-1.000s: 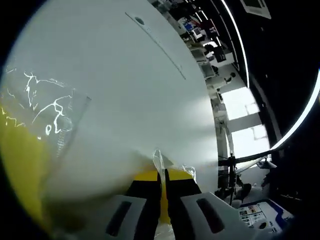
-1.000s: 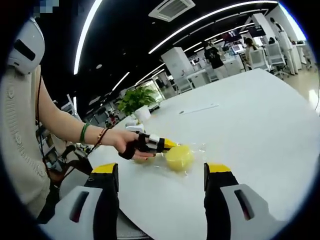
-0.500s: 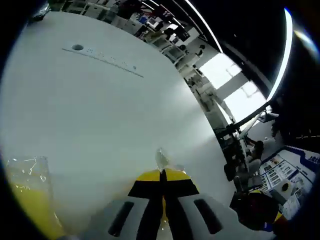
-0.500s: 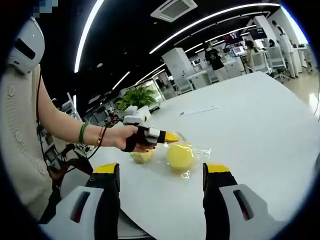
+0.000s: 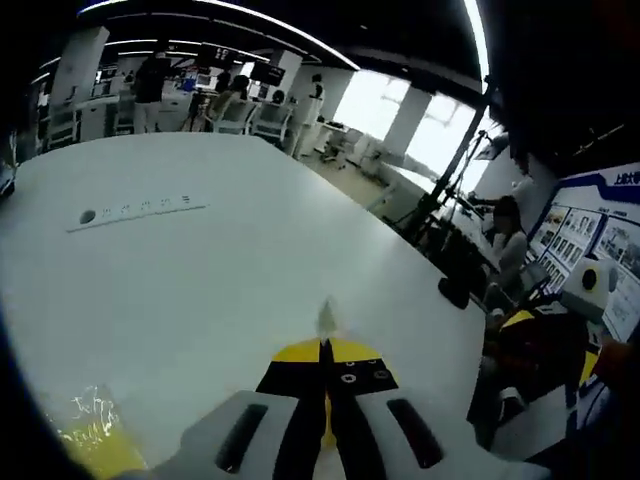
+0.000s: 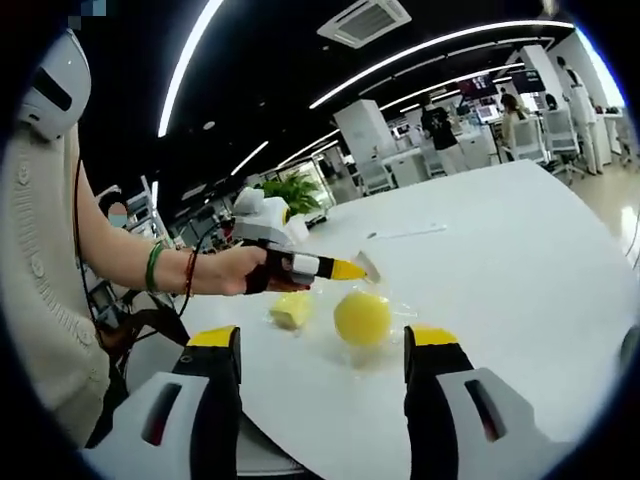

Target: Compare the silicone blocks by pressing each to a similar depth, holding the contact briefly, and releasing to observe deformation and rebound differences across the visible hardness samples.

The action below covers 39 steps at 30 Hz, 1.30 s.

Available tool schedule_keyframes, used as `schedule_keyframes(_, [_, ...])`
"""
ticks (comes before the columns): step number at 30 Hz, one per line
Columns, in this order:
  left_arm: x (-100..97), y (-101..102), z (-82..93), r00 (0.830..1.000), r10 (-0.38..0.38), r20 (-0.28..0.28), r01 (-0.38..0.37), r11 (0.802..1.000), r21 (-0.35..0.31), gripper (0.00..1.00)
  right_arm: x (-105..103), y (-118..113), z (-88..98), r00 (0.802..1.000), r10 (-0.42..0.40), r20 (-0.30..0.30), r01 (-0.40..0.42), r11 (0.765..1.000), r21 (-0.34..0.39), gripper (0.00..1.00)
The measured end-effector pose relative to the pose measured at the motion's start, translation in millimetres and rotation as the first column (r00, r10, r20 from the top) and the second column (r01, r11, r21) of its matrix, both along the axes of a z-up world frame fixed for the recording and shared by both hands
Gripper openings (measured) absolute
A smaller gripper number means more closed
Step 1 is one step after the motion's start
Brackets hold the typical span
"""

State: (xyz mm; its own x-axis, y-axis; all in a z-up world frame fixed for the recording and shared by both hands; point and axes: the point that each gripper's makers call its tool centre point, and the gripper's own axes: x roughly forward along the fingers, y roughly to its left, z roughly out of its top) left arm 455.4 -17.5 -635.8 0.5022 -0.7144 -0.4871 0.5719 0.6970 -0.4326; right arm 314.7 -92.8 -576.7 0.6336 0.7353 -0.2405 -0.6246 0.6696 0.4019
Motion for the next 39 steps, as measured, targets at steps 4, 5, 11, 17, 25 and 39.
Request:
schedule_keyframes(4, [-8.9,4.3,12.9,1.000,-0.003,0.025,0.003,1.000,-0.009,0.00,-6.9,3.5,8.1,1.000,0.007,0.016,-0.006,1.000,-0.008,0.60])
schedule_keyframes(5, [-10.8,5.7,16.3,0.999,-0.006,0.040,0.006,1.000,-0.006,0.00,-8.4,4.6,8.9,1.000,0.008,0.018,-0.008,1.000,-0.012,0.60])
schedule_keyframes(11, [-24.9,22.8,40.9,0.993,-0.041,0.113,0.039,0.999,0.021,0.00,-18.6,18.0,19.8,0.999,0.017,0.042,-0.016,0.999,-0.031,0.60])
schedule_keyframes(17, [-35.7,55.1,66.6,0.986,-0.020,0.164,0.020,1.000,0.004,0.00,-25.7,38.7,31.2,0.996,0.048,0.072,-0.043,0.997,-0.066,0.62])
schedule_keyframes(25, [-48.0,104.6,88.7,0.977,0.010,0.214,-0.011,1.000,0.006,0.00,-30.2,69.3,41.4,0.991,0.094,0.095,-0.084,0.991,-0.106,0.63])
schedule_keyframes(39, [-72.9,176.0,132.2,0.945,-0.009,0.328,0.000,1.000,0.028,0.00,-29.0,118.4,36.4,0.960,0.272,0.064,-0.245,0.930,-0.273,0.64])
